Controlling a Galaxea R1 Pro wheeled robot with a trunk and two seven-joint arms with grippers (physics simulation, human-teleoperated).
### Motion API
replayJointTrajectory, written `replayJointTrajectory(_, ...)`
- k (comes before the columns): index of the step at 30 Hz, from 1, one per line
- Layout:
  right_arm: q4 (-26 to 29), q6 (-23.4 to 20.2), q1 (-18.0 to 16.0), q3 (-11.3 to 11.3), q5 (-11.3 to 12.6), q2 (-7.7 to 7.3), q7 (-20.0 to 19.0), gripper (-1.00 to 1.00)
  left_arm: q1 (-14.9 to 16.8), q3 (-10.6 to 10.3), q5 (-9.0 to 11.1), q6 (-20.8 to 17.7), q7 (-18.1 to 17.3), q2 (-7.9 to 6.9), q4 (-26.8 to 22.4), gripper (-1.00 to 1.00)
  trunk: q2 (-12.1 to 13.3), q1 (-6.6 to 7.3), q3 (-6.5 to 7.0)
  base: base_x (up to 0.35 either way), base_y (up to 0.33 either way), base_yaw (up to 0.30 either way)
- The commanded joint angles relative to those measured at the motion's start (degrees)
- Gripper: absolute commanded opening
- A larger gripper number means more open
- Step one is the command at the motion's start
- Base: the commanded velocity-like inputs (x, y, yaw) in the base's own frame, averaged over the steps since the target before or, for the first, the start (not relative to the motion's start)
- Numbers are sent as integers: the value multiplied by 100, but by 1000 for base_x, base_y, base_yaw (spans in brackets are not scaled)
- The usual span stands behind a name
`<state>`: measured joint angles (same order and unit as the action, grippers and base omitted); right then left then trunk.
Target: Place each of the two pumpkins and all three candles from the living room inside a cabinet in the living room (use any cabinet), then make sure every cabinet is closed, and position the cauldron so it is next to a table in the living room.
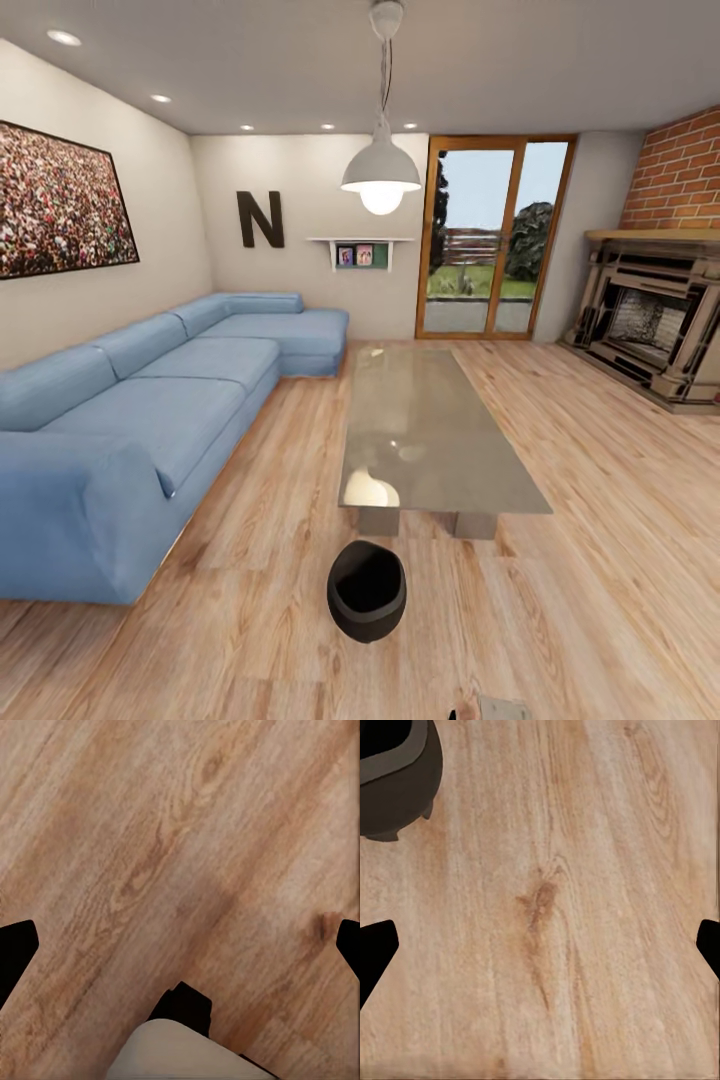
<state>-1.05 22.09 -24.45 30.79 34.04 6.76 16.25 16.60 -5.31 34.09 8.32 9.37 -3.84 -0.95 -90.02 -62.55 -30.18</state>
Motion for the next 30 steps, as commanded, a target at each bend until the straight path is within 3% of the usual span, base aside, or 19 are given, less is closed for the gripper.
replayJointTrajectory(1,-46,8,4,50,34,6,16,100,-8,-49,37,10,0,-6,-2,100,39,23,13,0,0,0)
replayJointTrajectory(13,-178,-146,185,50,30,6,-19,100,-48,-49,37,109,-32,23,-1,100,520,287,221,0,0,-12)
replayJointTrajectory(19,-176,-138,249,44,52,6,-350,100,-58,-49,45,197,-32,30,-1,100,760,418,287,0,0,-136)
replayJointTrajectory(25,-176,-106,287,41,407,2,-439,100,-60,-49,45,204,-32,37,-1,100,1001,550,346,0,0,-90)
replayJointTrajectory(30,-176,-93,299,46,473,8,-462,100,-60,-49,45,205,-32,39,-1,100,1202,660,410,0,0,-9)
